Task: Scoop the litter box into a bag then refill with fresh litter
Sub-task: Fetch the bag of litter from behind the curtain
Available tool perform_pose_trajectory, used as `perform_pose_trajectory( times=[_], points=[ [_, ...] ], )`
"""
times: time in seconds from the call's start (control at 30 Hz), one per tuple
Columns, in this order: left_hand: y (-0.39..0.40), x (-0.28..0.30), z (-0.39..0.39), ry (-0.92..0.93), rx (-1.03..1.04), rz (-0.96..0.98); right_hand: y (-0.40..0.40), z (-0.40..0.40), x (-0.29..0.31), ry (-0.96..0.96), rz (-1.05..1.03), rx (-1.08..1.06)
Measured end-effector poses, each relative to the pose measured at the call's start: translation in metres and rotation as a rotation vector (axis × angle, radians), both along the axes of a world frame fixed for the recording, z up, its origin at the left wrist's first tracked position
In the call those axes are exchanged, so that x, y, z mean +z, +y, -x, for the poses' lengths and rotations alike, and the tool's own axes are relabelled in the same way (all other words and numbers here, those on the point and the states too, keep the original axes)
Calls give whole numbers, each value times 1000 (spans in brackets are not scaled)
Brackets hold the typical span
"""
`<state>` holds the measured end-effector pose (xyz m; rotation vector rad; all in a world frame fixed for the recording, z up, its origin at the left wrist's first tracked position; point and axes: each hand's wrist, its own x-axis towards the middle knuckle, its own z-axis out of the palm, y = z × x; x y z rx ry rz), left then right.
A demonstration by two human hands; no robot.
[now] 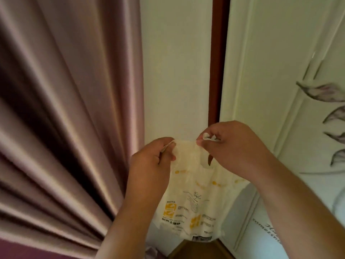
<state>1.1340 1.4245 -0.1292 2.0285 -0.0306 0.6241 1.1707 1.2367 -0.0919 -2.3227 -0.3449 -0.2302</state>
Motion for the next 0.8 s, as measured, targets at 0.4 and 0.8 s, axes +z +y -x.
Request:
perform_pose_trajectory(
  times=[0.4,0.8],
  points=[
    [-102,-5,13,113,-365,28,-106,73,-3,53,87,-333],
    [-254,5,22,69,-698,91,-228,159,29,62,243,-651]
  ],
)
